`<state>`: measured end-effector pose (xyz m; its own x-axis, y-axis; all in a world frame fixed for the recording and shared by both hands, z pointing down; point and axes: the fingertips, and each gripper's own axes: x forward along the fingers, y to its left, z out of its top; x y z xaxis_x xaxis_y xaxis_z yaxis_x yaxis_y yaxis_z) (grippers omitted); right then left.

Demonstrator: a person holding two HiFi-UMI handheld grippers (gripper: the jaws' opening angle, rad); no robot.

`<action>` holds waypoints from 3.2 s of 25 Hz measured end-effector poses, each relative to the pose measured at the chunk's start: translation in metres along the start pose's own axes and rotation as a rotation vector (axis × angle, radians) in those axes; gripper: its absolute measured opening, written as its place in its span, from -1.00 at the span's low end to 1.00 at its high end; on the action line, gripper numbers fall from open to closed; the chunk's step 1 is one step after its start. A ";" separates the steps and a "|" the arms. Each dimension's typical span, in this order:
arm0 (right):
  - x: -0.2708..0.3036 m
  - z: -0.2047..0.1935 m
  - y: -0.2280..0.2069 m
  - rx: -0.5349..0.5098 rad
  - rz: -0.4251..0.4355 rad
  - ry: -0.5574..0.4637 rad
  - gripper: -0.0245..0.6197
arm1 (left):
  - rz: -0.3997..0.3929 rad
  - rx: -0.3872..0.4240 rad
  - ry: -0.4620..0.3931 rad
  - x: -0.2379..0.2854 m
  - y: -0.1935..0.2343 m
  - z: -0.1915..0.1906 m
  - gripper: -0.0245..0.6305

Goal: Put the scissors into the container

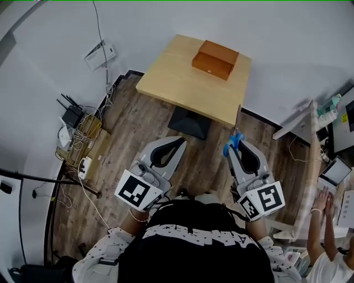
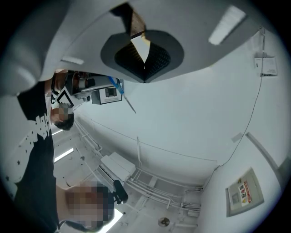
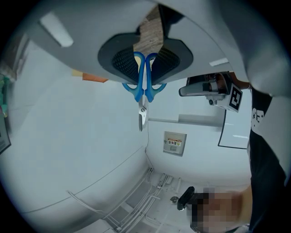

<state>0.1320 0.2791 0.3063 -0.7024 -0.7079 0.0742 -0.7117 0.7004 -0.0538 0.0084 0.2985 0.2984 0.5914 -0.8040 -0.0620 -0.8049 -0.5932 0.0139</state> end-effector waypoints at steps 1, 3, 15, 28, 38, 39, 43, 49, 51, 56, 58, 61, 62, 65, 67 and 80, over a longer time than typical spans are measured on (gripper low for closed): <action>0.001 0.000 0.001 0.002 0.000 0.000 -0.60 | -0.005 -0.002 0.003 0.000 0.000 -0.002 -0.92; 0.002 0.000 0.001 -0.005 -0.003 0.003 -0.60 | -0.011 -0.008 0.004 0.001 0.002 -0.005 -0.92; 0.026 0.000 -0.026 -0.026 -0.014 0.010 -0.60 | 0.004 -0.021 0.005 0.024 0.022 -0.013 -0.92; 0.091 0.008 -0.075 0.006 0.035 -0.024 -0.60 | 0.082 0.028 -0.018 0.068 0.076 -0.004 -0.92; 0.115 0.008 -0.109 0.022 0.067 -0.035 -0.60 | 0.113 0.048 -0.012 0.097 0.092 -0.005 -0.92; 0.116 0.008 -0.112 0.021 0.067 -0.035 -0.60 | 0.112 0.053 -0.013 0.100 0.092 -0.005 -0.92; 0.121 0.005 -0.115 0.012 0.078 -0.029 -0.60 | 0.107 0.047 -0.011 0.106 0.094 -0.009 -0.92; 0.122 -0.002 -0.121 0.021 0.077 -0.006 -0.60 | 0.080 0.035 0.037 0.120 0.091 -0.017 -0.92; 0.124 -0.003 -0.128 0.022 0.071 -0.003 -0.60 | 0.086 0.047 0.009 0.126 0.095 -0.015 -0.92; 0.133 -0.001 -0.140 0.020 0.067 -0.008 -0.60 | 0.084 0.045 0.009 0.140 0.104 -0.018 -0.92; 0.136 -0.001 -0.144 0.025 0.069 -0.009 -0.60 | 0.077 0.042 0.008 0.147 0.105 -0.019 -0.92; 0.140 -0.001 -0.152 0.029 0.064 -0.008 -0.60 | 0.067 0.042 0.005 0.157 0.107 -0.018 -0.92; 0.142 -0.001 -0.155 0.031 0.061 -0.008 -0.60 | 0.065 0.044 0.002 0.159 0.108 -0.018 -0.92; 0.146 -0.002 -0.162 0.036 0.058 -0.007 -0.60 | 0.072 0.034 0.004 0.165 0.112 -0.018 -0.92; 0.150 0.000 -0.164 0.036 0.064 -0.008 -0.60 | 0.083 0.026 0.005 0.166 0.117 -0.017 -0.92; 0.180 0.008 -0.178 0.006 0.122 -0.008 -0.60 | 0.125 0.039 -0.001 0.188 0.138 -0.014 -0.92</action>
<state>0.1320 0.0264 0.3209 -0.7837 -0.6185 0.0584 -0.6212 0.7807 -0.0679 0.0098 0.0648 0.3030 0.4864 -0.8715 -0.0633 -0.8736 -0.4863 -0.0174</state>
